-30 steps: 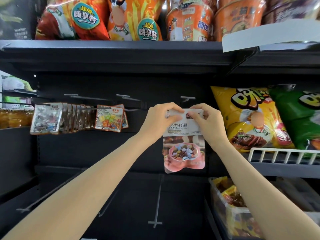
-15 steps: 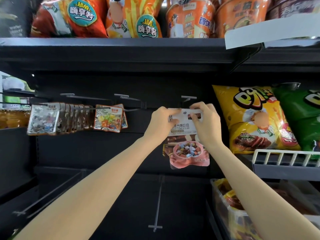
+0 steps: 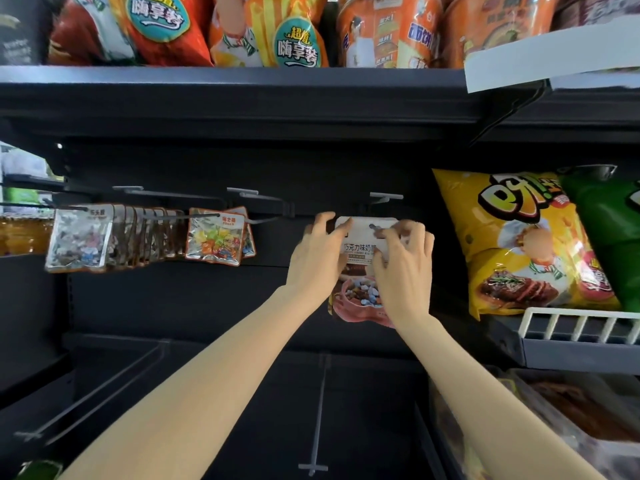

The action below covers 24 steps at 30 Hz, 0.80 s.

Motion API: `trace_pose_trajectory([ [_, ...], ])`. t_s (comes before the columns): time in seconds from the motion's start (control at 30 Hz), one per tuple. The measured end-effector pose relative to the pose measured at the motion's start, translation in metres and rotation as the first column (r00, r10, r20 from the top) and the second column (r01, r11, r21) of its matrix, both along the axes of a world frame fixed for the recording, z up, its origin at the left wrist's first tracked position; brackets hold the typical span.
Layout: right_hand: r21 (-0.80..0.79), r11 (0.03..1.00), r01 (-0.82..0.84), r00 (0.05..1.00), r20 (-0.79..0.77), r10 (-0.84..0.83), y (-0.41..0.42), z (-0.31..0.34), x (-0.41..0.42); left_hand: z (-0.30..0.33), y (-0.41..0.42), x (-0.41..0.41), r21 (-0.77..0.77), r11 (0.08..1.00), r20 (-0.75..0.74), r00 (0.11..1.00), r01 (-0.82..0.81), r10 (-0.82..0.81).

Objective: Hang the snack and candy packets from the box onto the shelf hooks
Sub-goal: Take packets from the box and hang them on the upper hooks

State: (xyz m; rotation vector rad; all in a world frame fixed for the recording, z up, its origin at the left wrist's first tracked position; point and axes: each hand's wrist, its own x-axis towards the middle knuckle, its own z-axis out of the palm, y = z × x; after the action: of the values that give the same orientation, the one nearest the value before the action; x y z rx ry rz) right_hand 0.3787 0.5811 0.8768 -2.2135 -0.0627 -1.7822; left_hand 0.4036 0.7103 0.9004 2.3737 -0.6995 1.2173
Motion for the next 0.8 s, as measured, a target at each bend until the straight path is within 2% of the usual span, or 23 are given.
trace_pose_trajectory([
  [0.13, 0.123, 0.964, -0.235, 0.959, -0.132, 0.251, 0.034, -0.011, -0.001, -0.014, 0.037, -0.01, 0.004, 1.0, 0.08, 0.996, 0.031, -0.032],
  [0.23, 0.077, 0.923, -0.376, 0.894, -0.231, 0.384, 0.074, -0.016, 0.001, -0.023, 0.081, -0.02, -0.036, 0.999, 0.088, 0.996, 0.004, -0.001],
  [0.33, 0.04, 0.884, -0.465, 0.837, -0.304, 0.455, 0.125, -0.025, 0.004, -0.035, 0.139, -0.031, -0.114, 0.991, 0.045, 0.996, -0.076, 0.081],
  [0.47, 0.023, 0.799, -0.601, 0.73, -0.391, 0.56, 0.225, -0.045, 0.005, -0.066, 0.246, -0.047, -0.204, 0.947, -0.087, 0.968, -0.249, 0.236],
  [0.63, 0.072, 0.626, -0.776, 0.497, -0.541, 0.679, 0.39, -0.087, -0.011, -0.122, 0.405, -0.086, -0.3, 0.813, -0.282, 0.86, -0.5, 0.425],
  [0.8, 0.184, 0.454, -0.872, 0.215, -0.689, 0.692, 0.574, -0.152, -0.043, -0.191, 0.573, -0.128, -0.266, 0.679, -0.479, 0.705, -0.684, 0.523],
])
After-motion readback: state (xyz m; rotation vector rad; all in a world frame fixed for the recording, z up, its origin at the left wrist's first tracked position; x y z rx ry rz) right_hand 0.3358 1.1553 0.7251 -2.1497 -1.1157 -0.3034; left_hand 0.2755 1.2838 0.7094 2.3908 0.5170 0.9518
